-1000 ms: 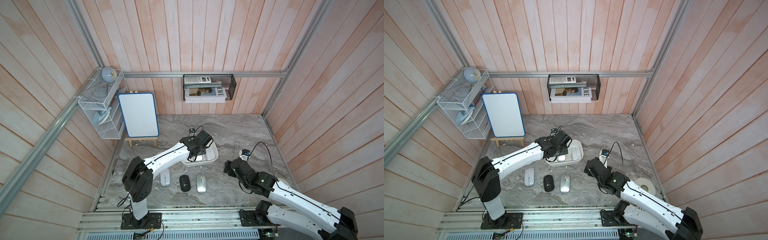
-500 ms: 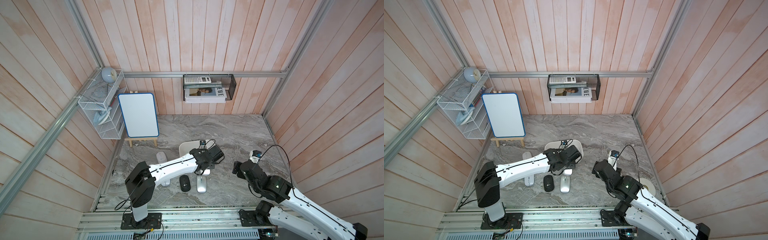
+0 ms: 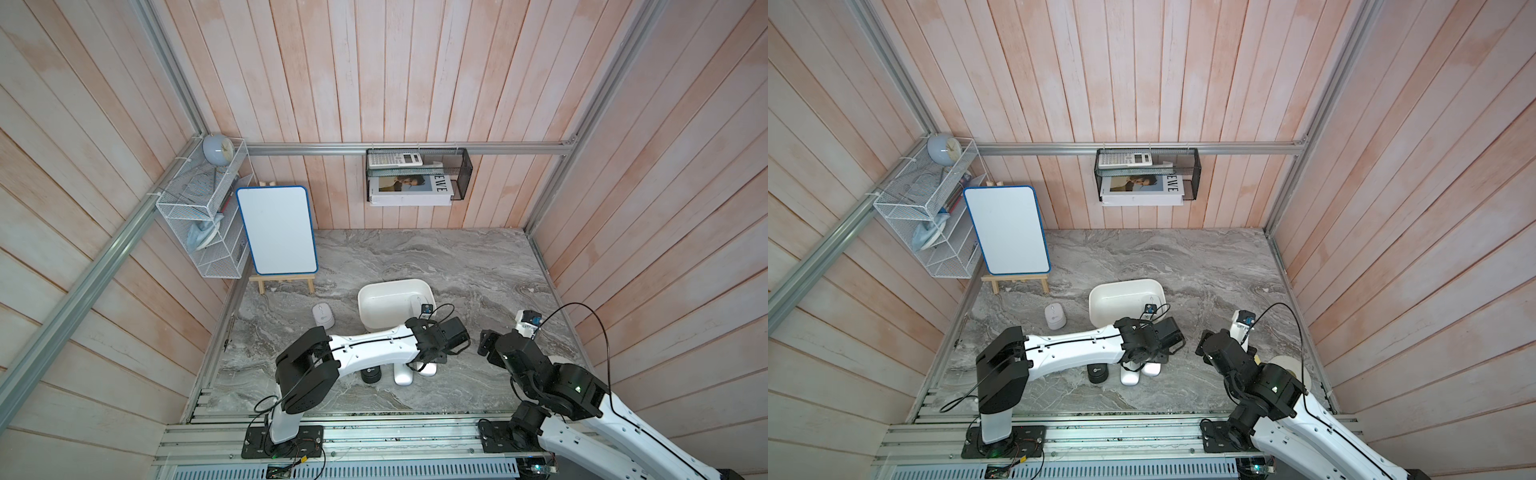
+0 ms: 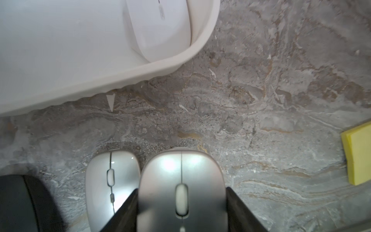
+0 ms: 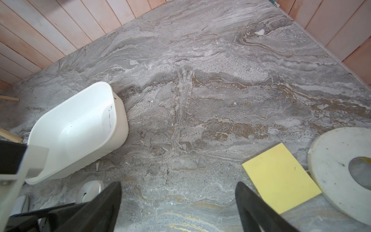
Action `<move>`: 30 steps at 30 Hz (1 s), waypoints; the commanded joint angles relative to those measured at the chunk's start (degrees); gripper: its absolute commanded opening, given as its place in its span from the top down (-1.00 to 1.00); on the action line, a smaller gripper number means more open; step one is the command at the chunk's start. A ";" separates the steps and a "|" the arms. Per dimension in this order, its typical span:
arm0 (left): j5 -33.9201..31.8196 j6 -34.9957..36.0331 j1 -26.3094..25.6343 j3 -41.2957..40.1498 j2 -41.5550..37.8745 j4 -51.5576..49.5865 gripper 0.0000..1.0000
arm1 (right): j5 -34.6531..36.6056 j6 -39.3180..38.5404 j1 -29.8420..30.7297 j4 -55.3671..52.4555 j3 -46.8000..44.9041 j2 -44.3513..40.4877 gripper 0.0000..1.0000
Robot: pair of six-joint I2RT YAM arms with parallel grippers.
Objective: Take out the mouse from the storage box
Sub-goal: Place the mouse at the center of the board.
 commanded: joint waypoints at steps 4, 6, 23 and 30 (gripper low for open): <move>2.59 -0.71 -0.21 3.71 4.35 2.08 -0.08 | 1.22 0.92 -0.29 -2.84 -1.67 -1.72 -0.85; 2.97 -0.54 -0.21 4.52 5.59 2.08 -0.08 | 1.08 1.10 -0.26 -2.95 -1.89 -1.85 -0.84; 4.94 0.24 1.02 5.68 10.85 3.43 -0.12 | 1.04 0.48 -0.38 -1.14 -1.10 1.49 -0.84; 5.60 0.59 1.28 5.03 10.78 4.06 -0.54 | 0.68 0.66 -0.39 -0.06 -1.06 2.55 -0.84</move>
